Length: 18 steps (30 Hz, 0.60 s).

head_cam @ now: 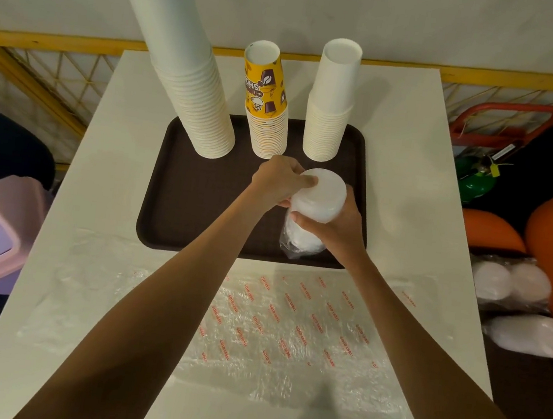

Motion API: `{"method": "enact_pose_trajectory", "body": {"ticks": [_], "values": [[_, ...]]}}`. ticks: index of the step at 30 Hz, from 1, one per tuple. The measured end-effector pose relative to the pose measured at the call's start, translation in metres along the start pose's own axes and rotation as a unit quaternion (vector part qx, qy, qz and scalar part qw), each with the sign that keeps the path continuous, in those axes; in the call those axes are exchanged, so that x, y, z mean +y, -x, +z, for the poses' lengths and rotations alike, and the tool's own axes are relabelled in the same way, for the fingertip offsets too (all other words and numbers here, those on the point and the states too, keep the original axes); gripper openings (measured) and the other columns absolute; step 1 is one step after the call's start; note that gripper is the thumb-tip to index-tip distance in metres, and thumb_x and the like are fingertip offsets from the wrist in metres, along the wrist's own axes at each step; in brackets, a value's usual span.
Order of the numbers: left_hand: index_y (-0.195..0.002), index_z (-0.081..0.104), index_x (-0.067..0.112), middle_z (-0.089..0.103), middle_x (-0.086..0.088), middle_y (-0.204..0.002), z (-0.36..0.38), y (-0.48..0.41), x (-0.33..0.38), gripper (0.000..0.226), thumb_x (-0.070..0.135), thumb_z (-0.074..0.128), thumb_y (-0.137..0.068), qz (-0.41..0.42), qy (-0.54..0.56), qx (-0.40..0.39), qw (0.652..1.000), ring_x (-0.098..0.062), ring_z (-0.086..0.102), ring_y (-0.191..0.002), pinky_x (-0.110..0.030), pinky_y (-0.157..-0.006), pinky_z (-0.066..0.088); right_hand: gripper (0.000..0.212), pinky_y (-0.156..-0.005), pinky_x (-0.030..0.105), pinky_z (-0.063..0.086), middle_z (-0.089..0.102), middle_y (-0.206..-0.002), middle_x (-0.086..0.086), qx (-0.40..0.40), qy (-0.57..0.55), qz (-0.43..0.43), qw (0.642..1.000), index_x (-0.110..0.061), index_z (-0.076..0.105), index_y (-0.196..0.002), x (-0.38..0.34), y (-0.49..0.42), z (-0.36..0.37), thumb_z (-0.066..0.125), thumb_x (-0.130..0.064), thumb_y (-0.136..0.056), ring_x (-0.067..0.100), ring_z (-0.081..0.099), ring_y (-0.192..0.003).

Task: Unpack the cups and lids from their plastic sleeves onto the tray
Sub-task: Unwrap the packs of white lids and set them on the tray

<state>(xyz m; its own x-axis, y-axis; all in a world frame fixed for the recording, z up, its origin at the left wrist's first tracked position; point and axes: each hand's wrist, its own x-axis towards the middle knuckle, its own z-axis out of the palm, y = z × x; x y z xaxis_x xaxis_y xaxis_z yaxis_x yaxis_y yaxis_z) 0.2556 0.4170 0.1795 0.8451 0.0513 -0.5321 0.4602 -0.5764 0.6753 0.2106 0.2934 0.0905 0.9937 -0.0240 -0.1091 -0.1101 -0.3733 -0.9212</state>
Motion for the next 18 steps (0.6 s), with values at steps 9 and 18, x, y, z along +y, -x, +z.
{"method": "enact_pose_trajectory", "body": {"ticks": [9, 18], "values": [[-0.118, 0.063, 0.012, 0.062, -0.004, -0.118, 0.005, 0.015, -0.009, 0.032, 0.019, 0.067, -0.087, 0.128, -0.1, 0.014, 0.987, -0.009, 0.051, -0.096, -0.017, -0.078, 0.04, 0.084, -0.081, -0.008, 0.033, 0.047, -0.117, -0.006, 0.036, -0.001, -0.052, 0.998, -0.006, 0.041, -0.133, 0.007, 0.016, 0.004, 0.087, -0.022, -0.064, 0.001, 0.048, -0.101], [-0.118, 0.061, 0.014, 0.06, -0.003, -0.115, 0.006, 0.02, -0.006, 0.037, 0.026, 0.07, -0.085, 0.136, -0.176, 0.026, 0.975, -0.012, 0.05, -0.092, -0.011, -0.06, 0.033, 0.083, -0.083, -0.009, 0.03, 0.047, -0.117, -0.007, 0.042, 0.02, -0.057, 0.997, -0.004, 0.043, -0.132, 0.01, 0.02, 0.005, 0.086, -0.023, -0.064, -0.009, 0.046, -0.098]]}}
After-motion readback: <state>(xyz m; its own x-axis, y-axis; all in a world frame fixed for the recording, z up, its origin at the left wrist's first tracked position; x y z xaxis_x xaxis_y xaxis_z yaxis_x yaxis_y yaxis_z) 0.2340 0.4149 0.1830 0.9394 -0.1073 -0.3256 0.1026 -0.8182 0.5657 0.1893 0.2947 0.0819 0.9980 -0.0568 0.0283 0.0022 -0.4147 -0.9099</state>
